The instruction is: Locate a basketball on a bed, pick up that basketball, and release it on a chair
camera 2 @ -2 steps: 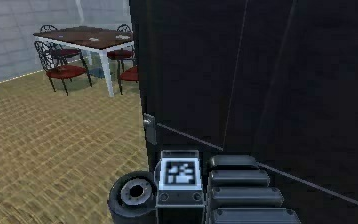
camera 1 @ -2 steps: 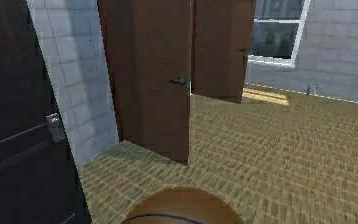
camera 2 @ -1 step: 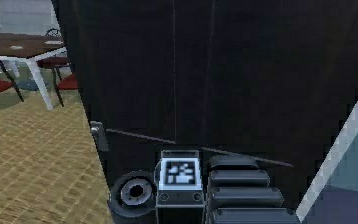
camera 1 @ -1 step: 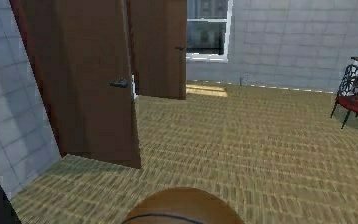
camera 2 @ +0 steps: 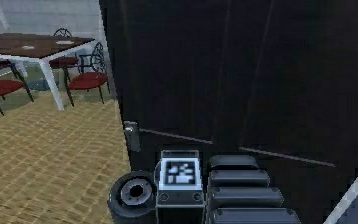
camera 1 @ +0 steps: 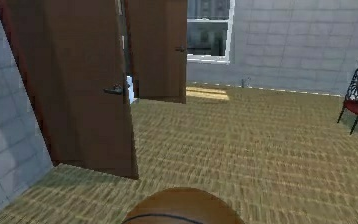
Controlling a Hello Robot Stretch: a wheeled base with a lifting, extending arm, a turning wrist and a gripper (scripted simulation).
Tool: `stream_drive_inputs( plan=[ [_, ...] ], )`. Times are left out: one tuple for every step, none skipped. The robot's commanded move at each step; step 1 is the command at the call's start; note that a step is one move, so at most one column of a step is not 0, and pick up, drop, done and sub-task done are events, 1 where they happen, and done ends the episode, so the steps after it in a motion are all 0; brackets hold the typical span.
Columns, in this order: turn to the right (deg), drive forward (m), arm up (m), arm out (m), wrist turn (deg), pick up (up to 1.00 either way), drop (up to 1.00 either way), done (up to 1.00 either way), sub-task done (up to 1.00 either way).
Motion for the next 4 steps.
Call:
stream_drive_inputs(
  plan=[
    [12.0,0.0,0.0,0.0,0.0,0.0,0.0,0.0,0.0],
    [0.0,0.6,0.0,0.0,0.0,0.0,0.0,0.0,0.0],
    [24.0,0.0,0.0,0.0,0.0,0.0,0.0,0.0,0.0],
    [0.0,1.0,0.0,0.0,0.0,0.0,0.0,0.0,0.0]
  ],
)
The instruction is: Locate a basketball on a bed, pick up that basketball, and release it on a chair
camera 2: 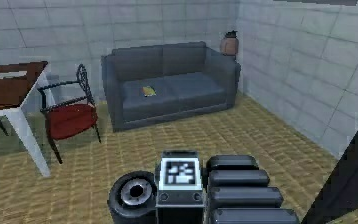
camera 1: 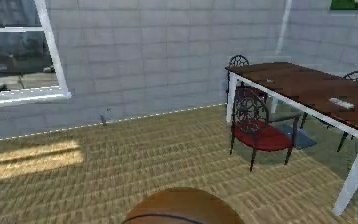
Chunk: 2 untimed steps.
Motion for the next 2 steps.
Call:
stream_drive_inputs(
  plan=[
    [0.0,1.0,0.0,0.0,0.0,0.0,0.0,0.0,0.0],
    [0.0,0.9,0.0,0.0,0.0,0.0,0.0,0.0,0.0]
  ],
)
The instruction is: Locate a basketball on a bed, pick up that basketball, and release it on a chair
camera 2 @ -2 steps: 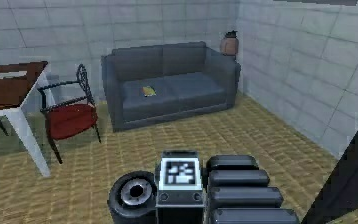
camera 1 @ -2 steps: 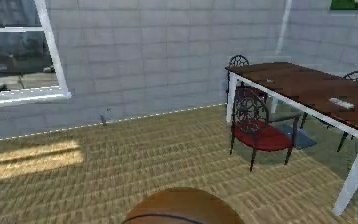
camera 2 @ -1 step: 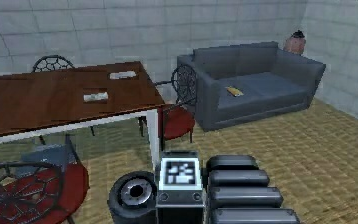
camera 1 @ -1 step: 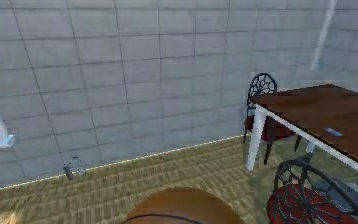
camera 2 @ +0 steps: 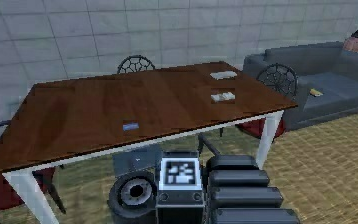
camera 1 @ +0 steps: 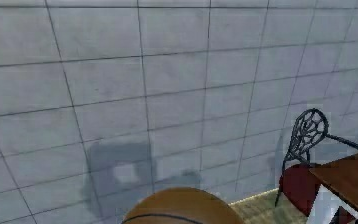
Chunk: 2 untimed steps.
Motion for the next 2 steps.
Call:
stream_drive_inputs(
  plan=[
    [45.0,0.0,0.0,0.0,0.0,0.0,0.0,0.0,0.0],
    [27.0,0.0,0.0,0.0,0.0,0.0,0.0,0.0,0.0]
  ],
)
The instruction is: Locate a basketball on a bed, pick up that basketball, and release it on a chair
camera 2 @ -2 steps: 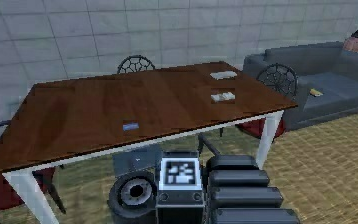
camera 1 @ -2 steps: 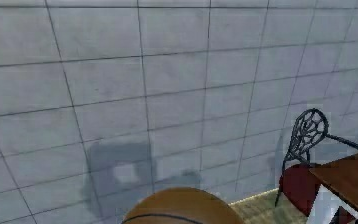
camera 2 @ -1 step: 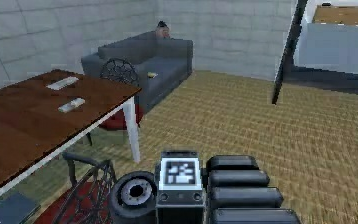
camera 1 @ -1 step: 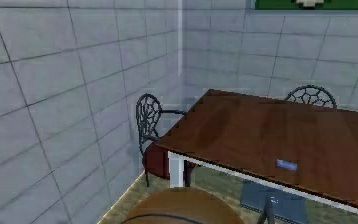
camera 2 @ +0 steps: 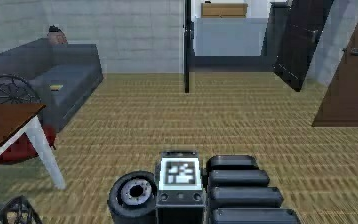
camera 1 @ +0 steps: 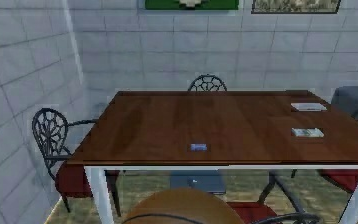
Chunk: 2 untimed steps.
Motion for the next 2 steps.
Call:
stream_drive_inputs(
  plan=[
    [-45.0,0.0,0.0,0.0,0.0,0.0,0.0,0.0,0.0],
    [-15.0,0.0,0.0,0.0,0.0,0.0,0.0,0.0,0.0]
  ],
)
